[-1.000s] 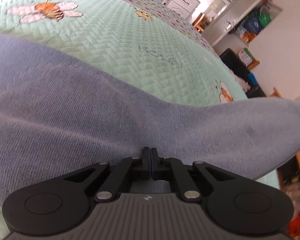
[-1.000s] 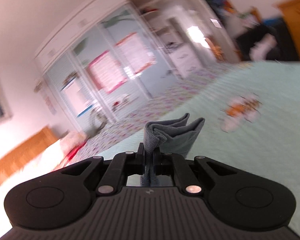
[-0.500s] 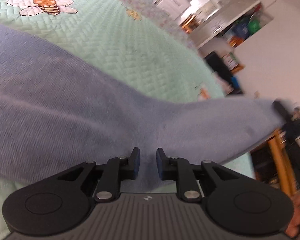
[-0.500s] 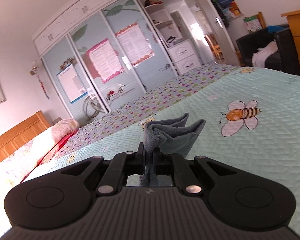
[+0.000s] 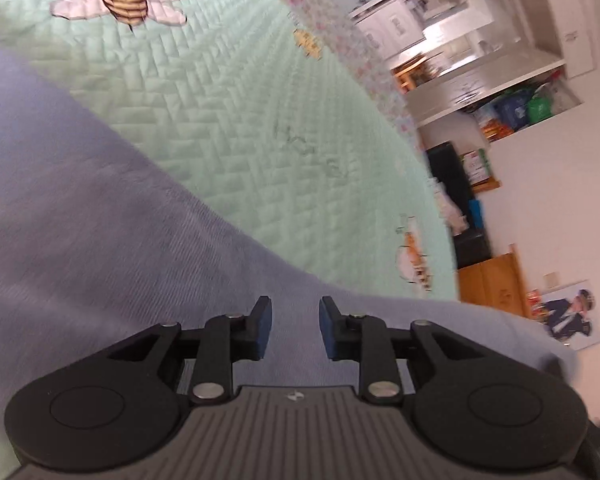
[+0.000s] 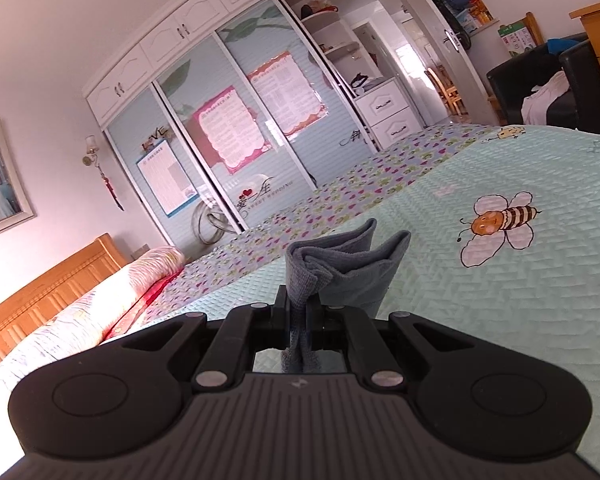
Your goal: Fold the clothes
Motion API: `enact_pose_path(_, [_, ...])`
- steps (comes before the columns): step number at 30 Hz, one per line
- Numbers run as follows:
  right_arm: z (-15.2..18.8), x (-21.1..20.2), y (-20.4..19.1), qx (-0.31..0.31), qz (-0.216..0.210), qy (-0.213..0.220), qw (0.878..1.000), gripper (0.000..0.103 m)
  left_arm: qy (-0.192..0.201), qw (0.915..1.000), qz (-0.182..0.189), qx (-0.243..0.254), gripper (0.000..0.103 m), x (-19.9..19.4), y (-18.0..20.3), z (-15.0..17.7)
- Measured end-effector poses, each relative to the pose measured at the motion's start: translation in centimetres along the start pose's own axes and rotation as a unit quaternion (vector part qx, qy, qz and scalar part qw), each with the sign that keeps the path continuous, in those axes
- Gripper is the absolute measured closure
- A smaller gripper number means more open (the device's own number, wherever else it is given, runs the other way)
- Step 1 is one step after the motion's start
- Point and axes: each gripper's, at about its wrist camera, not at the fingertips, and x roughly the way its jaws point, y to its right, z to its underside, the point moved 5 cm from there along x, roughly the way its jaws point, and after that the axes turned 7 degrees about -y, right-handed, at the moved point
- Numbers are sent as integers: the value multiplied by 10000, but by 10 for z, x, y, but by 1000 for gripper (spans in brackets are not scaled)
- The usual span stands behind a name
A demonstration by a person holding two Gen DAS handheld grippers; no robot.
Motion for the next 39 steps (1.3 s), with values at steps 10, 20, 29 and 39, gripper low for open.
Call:
enact_pose_path(10, [2, -5, -36, -692, -212, -181, 9972, 98, 295, 9952, 816, -452, 75, -6, -24, -3])
enact_pose_path(20, [36, 35, -156, -2398, -68, -627, 9688, 98, 856, 9730, 1890, -1011, 62, -151, -104, 13])
enact_pose_path(29, [191, 127, -236, -4918, 433, -1807, 8507, 98, 1065, 9778, 1774, -324, 54, -242, -152, 30])
enact_pose_path(39, [219, 135, -251, -5418, 925, -1502, 8218, 97, 921, 9788, 1813, -227, 53, -246, -178, 27])
